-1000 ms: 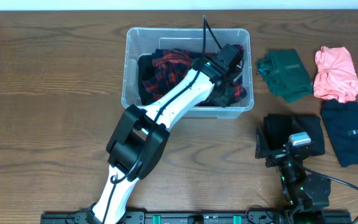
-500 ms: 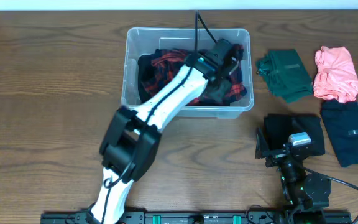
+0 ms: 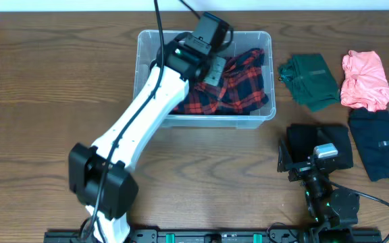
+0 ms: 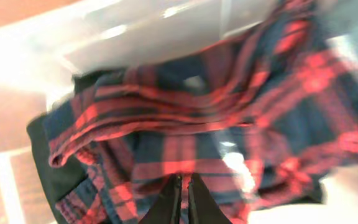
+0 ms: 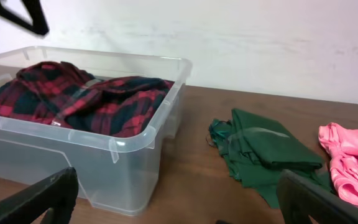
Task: Pack container
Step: 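Spread and tuck the plaid shirt inside the bin with the left gripper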
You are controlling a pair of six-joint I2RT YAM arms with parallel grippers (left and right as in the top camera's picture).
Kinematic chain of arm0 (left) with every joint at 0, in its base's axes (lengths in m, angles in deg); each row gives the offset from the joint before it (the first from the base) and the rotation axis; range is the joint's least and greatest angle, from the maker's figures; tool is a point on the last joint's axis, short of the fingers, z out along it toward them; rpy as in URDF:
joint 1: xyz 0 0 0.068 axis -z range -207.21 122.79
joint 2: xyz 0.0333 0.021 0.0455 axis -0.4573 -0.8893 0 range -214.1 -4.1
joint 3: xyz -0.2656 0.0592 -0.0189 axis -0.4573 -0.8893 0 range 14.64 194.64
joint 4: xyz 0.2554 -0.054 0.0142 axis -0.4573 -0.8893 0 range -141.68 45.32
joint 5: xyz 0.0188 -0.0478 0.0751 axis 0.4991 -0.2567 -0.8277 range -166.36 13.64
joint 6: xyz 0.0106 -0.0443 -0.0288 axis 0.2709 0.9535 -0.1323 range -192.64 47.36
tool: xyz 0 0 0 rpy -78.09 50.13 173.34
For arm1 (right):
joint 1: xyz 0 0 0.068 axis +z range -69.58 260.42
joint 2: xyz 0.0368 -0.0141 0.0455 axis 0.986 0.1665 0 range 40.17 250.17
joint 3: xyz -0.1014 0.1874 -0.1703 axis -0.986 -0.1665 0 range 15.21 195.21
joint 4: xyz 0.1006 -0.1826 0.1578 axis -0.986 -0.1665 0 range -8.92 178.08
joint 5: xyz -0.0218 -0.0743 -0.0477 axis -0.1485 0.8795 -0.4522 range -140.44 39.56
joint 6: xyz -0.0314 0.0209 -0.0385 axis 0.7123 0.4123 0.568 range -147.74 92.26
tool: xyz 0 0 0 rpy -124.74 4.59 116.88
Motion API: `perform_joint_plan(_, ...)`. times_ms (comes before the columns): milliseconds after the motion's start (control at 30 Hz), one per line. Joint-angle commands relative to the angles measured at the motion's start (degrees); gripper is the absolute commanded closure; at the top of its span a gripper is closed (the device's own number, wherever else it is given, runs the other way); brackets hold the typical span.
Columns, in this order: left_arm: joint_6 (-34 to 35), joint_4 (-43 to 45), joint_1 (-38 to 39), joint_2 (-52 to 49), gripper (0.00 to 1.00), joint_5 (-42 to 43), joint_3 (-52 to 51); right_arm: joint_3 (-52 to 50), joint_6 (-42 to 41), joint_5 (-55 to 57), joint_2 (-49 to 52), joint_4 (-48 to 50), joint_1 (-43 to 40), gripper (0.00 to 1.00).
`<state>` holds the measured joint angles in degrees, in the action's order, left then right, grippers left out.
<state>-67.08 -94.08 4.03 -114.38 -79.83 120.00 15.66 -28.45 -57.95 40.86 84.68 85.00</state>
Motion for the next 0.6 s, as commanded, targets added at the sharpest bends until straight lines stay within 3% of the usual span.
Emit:
perform_joint_plan(0, 4.8, -1.1, -1.9, -4.0, 0.93, -1.3, -0.3, -0.1, 0.6, 0.2, -0.3, -0.2, -0.4, 0.01)
perform_joint_plan(333, 5.3, -1.6, -2.5, -15.2, 0.93, 0.4, -0.4, -0.1, 0.6, 0.2, -0.3, -0.2, -0.4, 0.01)
perform_joint_plan(567, 5.3, -2.7, -3.0, -13.5, 0.94, 0.4, -0.3, -0.1, 0.6, 0.2, -0.3, -0.2, -0.4, 0.01)
